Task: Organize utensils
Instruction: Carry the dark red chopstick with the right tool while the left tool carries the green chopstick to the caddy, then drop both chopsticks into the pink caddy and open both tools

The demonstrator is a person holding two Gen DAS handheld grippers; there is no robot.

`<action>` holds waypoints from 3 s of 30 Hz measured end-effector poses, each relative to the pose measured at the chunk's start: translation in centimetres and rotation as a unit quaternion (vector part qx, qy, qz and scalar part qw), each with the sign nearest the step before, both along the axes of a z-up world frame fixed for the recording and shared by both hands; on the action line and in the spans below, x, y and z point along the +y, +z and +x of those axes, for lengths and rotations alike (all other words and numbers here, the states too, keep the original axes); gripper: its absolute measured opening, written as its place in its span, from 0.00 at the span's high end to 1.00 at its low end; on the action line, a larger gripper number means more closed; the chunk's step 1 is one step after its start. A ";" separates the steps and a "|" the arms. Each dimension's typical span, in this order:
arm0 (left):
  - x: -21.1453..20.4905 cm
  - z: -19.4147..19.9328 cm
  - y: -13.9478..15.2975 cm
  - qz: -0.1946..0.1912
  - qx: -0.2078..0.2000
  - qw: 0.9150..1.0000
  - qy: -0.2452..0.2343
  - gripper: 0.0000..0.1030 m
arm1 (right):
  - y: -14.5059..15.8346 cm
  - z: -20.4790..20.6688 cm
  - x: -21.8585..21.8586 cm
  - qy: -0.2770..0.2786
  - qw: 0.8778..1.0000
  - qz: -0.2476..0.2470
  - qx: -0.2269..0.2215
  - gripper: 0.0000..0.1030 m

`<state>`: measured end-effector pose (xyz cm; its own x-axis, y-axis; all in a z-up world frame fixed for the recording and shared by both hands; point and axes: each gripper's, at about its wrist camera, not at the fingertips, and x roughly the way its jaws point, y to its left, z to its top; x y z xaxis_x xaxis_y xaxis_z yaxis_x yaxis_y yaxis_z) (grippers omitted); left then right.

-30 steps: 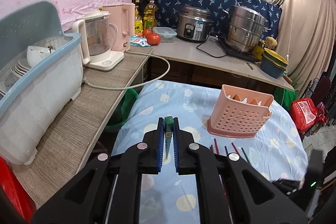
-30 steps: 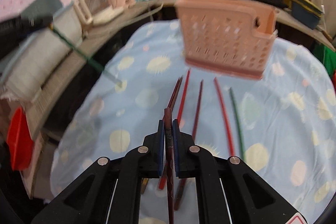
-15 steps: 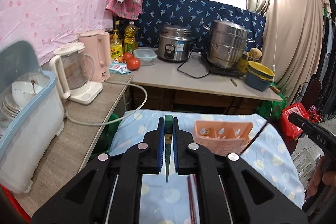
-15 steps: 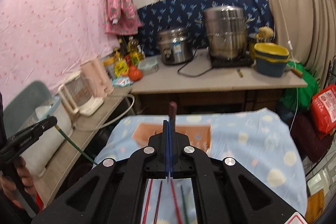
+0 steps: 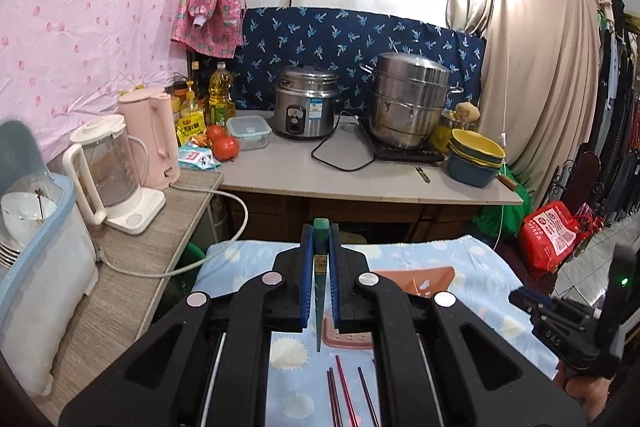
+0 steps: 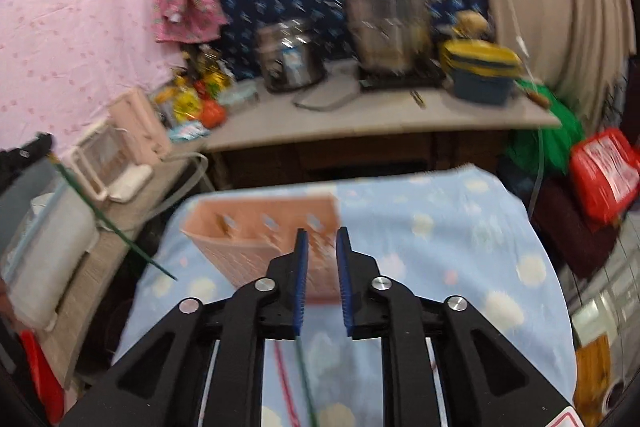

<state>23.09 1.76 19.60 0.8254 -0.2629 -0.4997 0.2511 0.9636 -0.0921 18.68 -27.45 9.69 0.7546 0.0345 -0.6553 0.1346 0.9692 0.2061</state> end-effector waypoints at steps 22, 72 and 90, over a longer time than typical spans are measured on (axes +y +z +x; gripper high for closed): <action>-0.3 -0.5 -6.8 0.004 0.073 0.997 0.007 0.93 | -16.0 1.6 -8.3 -0.097 0.980 0.015 0.171 0.84; -4.7 6.0 -1.0 -0.007 -0.013 1.000 -0.012 0.74 | 5.1 9.2 4.1 0.033 0.995 0.006 -0.089 0.86; 0.0 0.1 -7.6 -0.012 0.068 0.997 0.029 0.48 | 0.3 -1.9 3.5 0.021 0.999 -0.012 -0.043 0.67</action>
